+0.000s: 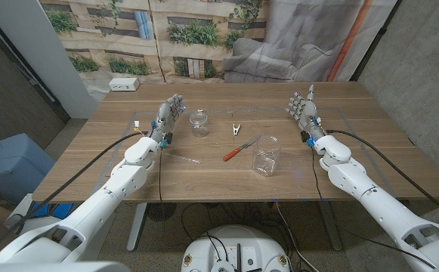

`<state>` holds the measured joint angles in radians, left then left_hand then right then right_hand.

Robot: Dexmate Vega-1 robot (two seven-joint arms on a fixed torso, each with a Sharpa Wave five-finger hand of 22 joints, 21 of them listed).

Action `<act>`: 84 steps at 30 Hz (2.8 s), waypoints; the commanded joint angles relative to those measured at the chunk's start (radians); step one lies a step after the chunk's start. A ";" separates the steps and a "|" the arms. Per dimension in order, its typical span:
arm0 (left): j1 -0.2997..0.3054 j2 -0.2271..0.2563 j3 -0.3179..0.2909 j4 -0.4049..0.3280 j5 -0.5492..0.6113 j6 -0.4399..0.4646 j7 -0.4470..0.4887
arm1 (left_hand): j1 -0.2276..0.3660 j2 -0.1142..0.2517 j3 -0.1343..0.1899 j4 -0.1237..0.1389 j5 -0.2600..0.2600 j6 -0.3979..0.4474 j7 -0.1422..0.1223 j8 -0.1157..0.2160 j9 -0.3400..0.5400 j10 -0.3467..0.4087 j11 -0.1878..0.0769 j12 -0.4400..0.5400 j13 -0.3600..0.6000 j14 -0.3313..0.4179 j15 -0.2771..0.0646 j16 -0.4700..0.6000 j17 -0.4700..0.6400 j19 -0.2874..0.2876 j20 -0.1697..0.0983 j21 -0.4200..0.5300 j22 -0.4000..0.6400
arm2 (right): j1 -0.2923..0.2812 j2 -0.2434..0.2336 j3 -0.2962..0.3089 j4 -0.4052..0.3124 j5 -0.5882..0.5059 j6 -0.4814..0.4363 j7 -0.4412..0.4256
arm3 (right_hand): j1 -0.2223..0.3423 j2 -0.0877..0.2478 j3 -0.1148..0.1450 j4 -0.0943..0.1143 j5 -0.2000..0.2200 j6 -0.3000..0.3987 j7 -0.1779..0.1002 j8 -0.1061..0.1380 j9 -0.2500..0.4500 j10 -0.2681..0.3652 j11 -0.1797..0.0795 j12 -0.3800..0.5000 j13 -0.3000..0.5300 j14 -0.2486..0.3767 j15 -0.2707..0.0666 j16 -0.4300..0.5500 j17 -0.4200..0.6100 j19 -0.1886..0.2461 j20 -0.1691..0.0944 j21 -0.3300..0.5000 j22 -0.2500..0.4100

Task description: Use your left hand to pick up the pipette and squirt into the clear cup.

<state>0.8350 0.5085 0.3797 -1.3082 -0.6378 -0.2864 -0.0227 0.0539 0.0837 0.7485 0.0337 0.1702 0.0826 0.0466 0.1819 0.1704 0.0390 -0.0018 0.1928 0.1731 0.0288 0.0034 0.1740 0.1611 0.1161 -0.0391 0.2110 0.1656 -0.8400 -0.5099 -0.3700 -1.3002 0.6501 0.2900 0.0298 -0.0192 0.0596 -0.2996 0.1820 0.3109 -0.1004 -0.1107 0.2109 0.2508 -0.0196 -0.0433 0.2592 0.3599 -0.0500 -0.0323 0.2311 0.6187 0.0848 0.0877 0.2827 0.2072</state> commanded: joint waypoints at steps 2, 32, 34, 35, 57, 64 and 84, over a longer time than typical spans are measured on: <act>0.008 0.020 0.002 -0.058 0.035 0.031 0.054 | 0.004 0.058 0.005 -0.004 0.007 0.009 -0.001 0.004 0.004 0.008 0.000 0.005 0.003 0.008 -0.001 0.005 0.002 0.008 0.000 0.004 0.004 | 0.000 -0.001 0.000 -0.002 0.000 -0.001 -0.001 | 0.000 0.058 -0.006 0.001 0.005 0.002 -0.010 0.006 0.004 -0.001 -0.005 0.006 0.005 -0.007 -0.082 0.006 0.004 0.004 -0.001 0.006 0.005; 0.130 0.230 -0.067 -0.229 0.134 0.012 0.055 | 0.019 0.052 -0.001 -0.046 0.003 -0.002 -0.015 -0.001 0.004 0.005 -0.011 0.000 0.003 0.005 -0.011 0.001 0.003 0.009 0.008 -0.007 0.004 | 0.000 0.000 0.000 -0.001 0.000 -0.001 0.000 | 0.000 0.058 -0.006 0.001 0.005 0.003 -0.008 0.007 0.004 0.002 -0.008 0.008 0.005 -0.007 -0.082 0.006 0.004 0.003 -0.001 0.006 0.005; 0.138 0.243 -0.073 -0.233 0.148 0.002 0.058 | 0.020 0.051 -0.001 -0.049 0.003 -0.001 -0.016 -0.001 0.004 0.005 -0.011 0.000 0.003 0.004 -0.012 0.001 0.003 0.009 0.008 -0.007 0.004 | 0.000 0.000 0.000 -0.001 0.000 -0.001 0.000 | 0.000 0.058 -0.006 0.001 0.005 0.002 -0.008 0.006 0.004 0.004 -0.007 0.008 0.005 -0.006 -0.082 0.006 0.004 0.003 -0.001 0.006 0.005; 0.140 0.251 -0.075 -0.235 0.155 -0.002 0.055 | 0.021 0.051 -0.001 -0.051 0.003 -0.001 -0.016 -0.001 0.004 0.006 -0.013 0.000 0.003 0.005 -0.012 0.001 0.003 0.009 0.008 -0.007 0.004 | 0.000 0.000 0.000 0.000 0.000 -0.001 0.000 | 0.000 0.058 -0.006 0.001 0.005 0.002 -0.009 0.006 0.004 -0.003 -0.004 0.006 0.005 -0.005 -0.083 0.007 0.004 0.003 -0.001 0.006 0.005; 0.244 0.390 -0.133 -0.373 0.275 -0.033 0.058 | 0.087 0.057 0.020 -0.152 0.014 0.033 -0.027 0.009 0.003 0.034 -0.033 0.005 0.003 0.026 -0.033 0.003 0.003 0.035 0.004 -0.014 0.001 | 0.000 0.000 0.000 -0.001 -0.001 0.000 -0.001 | 0.000 0.058 -0.006 0.001 0.005 0.002 -0.009 0.007 0.004 0.001 -0.005 0.007 0.005 -0.008 -0.083 0.006 0.004 0.004 -0.001 0.006 0.005; 0.297 0.439 -0.171 -0.412 0.298 -0.062 0.045 | 0.129 0.037 0.022 -0.209 0.016 0.052 -0.043 0.017 0.003 0.060 -0.052 0.009 0.004 0.038 -0.050 0.005 0.003 0.048 -0.003 -0.016 0.001 | 0.000 0.000 0.000 0.000 0.000 0.000 0.000 | 0.000 0.058 -0.006 0.001 0.005 0.003 -0.008 0.007 0.004 0.000 -0.006 0.006 0.005 -0.008 -0.083 0.006 0.004 0.004 -0.001 0.006 0.005; 0.439 0.517 -0.295 -0.545 0.594 -0.072 0.154 | 0.272 -0.056 0.008 -0.232 0.016 0.136 -0.095 0.043 0.005 0.160 -0.109 0.015 0.004 0.133 -0.103 0.013 0.004 0.141 -0.009 -0.010 0.002 | 0.000 0.000 0.000 0.000 0.000 0.000 0.000 | 0.000 0.058 -0.006 0.001 0.005 0.003 -0.008 0.007 0.004 0.003 -0.006 0.007 0.005 -0.006 -0.082 0.006 0.004 0.003 -0.001 0.006 0.005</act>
<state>1.1876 0.9838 0.1594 -1.7686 -0.1913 -0.3816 0.0762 0.3059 0.0318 0.7563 -0.1922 0.1818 0.2064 -0.0442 0.2186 0.1698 0.1839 -0.1109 0.1976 0.1745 0.1432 -0.0394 0.1818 0.1606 0.2451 -0.0395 0.1987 0.1652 -0.8401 -0.5100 -0.3702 -1.3003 0.6496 0.2894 0.0295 -0.0192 0.0595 -0.2994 0.1821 0.3106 -0.1003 -0.1106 0.2108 0.2530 -0.0196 -0.0430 0.2630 0.3596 -0.0497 -0.0322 0.2311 0.6184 0.0846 0.0876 0.2827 0.2068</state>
